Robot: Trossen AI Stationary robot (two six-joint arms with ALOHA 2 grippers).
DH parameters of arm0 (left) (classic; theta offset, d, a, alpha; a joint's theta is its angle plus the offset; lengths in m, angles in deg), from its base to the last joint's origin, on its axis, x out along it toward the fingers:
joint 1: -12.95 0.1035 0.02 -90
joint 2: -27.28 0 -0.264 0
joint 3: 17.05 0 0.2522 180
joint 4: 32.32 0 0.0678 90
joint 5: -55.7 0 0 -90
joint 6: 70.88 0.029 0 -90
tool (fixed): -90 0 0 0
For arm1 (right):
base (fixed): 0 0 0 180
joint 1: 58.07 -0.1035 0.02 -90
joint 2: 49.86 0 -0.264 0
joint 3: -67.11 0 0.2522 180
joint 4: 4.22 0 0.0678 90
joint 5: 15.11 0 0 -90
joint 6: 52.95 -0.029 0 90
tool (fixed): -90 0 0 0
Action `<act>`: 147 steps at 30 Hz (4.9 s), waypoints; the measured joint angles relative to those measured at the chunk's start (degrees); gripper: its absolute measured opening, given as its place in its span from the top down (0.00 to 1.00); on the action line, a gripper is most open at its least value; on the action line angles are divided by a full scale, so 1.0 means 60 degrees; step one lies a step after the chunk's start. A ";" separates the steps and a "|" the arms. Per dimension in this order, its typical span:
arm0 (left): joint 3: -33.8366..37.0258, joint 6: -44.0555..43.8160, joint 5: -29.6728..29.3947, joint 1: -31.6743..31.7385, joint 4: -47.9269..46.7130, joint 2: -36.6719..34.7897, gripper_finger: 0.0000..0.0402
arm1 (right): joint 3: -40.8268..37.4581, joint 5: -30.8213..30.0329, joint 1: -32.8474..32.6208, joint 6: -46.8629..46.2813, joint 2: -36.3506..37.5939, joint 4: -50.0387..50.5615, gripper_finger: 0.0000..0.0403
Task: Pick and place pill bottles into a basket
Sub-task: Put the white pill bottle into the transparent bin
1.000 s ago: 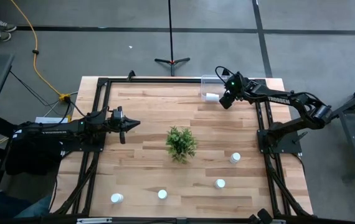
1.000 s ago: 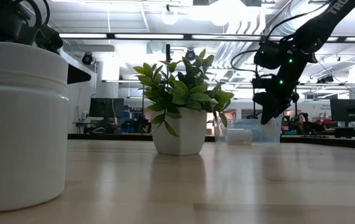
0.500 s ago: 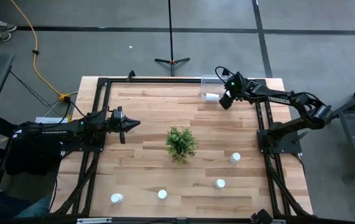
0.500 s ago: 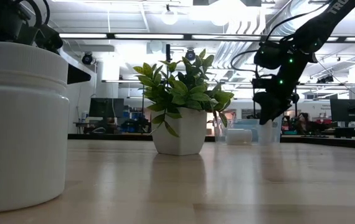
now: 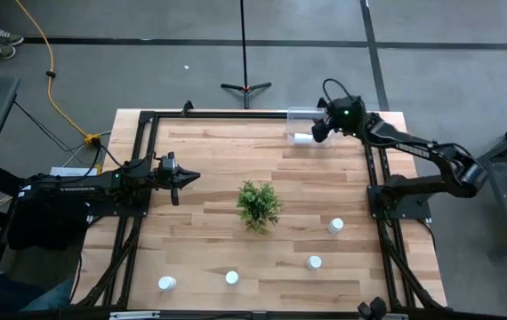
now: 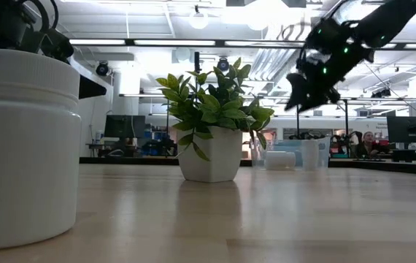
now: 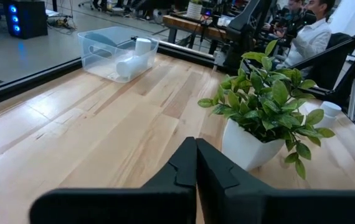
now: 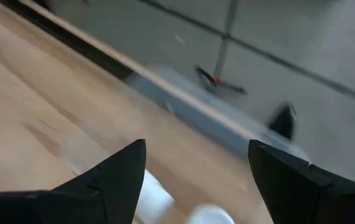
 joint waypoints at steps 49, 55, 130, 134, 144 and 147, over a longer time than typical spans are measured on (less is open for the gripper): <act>0.0000 0.0258 0.0031 0.0002 -0.0430 0.0000 0.95 | 0.0000 0.5747 -0.5195 -0.1934 0.1935 0.2714 0.34; 0.0000 0.0237 0.0031 0.0002 -0.0444 0.0000 0.87 | 0.0000 0.5744 -0.5657 -0.2368 0.1955 0.3558 0.34; 0.0000 0.0080 -0.0013 -0.0001 -0.0565 0.0000 0.95 | 0.2766 -0.0306 -1.1577 -0.4514 0.1611 1.0364 0.34; 0.0000 0.0066 -0.0014 0.0002 -0.0656 0.0000 0.91 | 0.2484 -0.0106 -1.1607 -0.4425 0.1277 1.0097 0.34; 0.0000 0.0008 -0.0057 0.0002 -0.0732 0.0004 0.95 | 0.1761 0.0327 -1.2045 -0.4980 0.1045 0.8964 0.34; 0.0000 0.0007 -0.0057 0.0002 -0.0732 0.0004 0.92 | 0.1553 -0.0045 -1.2285 -0.4966 0.1045 0.8621 0.34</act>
